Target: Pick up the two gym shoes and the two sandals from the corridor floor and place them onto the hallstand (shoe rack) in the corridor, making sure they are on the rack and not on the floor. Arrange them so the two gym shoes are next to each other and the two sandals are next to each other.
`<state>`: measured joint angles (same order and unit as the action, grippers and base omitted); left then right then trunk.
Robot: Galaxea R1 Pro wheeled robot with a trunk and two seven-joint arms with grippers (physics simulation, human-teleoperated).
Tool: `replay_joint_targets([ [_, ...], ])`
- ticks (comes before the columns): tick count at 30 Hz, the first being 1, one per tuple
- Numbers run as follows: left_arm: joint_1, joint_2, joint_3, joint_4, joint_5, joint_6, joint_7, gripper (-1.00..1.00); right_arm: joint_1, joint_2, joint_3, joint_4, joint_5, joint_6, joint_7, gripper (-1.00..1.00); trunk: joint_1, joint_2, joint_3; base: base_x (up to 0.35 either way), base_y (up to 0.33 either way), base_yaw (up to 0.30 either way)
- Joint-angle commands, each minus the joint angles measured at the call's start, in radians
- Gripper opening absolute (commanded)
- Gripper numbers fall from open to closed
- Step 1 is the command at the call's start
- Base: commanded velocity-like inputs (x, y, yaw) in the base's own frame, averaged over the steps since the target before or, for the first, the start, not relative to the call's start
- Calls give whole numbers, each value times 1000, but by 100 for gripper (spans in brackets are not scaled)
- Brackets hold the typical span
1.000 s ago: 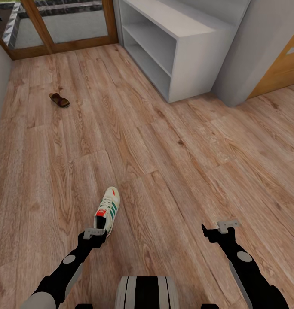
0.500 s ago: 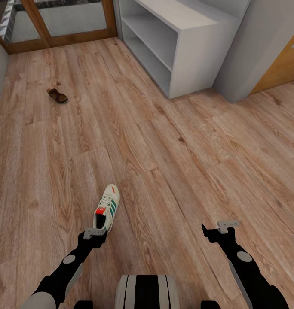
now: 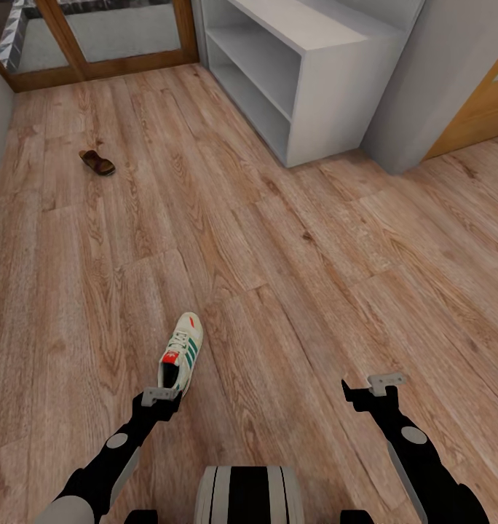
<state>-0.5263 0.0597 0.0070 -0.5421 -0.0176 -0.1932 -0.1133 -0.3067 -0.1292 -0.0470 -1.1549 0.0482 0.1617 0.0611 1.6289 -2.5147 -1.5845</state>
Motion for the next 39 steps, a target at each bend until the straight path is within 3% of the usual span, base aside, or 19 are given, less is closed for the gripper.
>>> replay_joint_targets([
  [1,0,0,1,1,-2,-4,-3,100,0,0,-2,-2,5,6,6,100,0,0,-1,0,0,0],
  [25,1,0,-1,1,-2,-8,-4,100,0,0,-2,-2,4,6,6,100,0,0,-1,31,0,0],
  [26,1,0,-1,1,-2,-8,-4,-100,0,0,-2,-2,4,6,6,100,0,0,-1,2,0,0],
  [39,0,0,1,1,-2,-8,-4,-100,0,0,-2,-2,4,6,6,100,0,0,-1,0,0,0],
])
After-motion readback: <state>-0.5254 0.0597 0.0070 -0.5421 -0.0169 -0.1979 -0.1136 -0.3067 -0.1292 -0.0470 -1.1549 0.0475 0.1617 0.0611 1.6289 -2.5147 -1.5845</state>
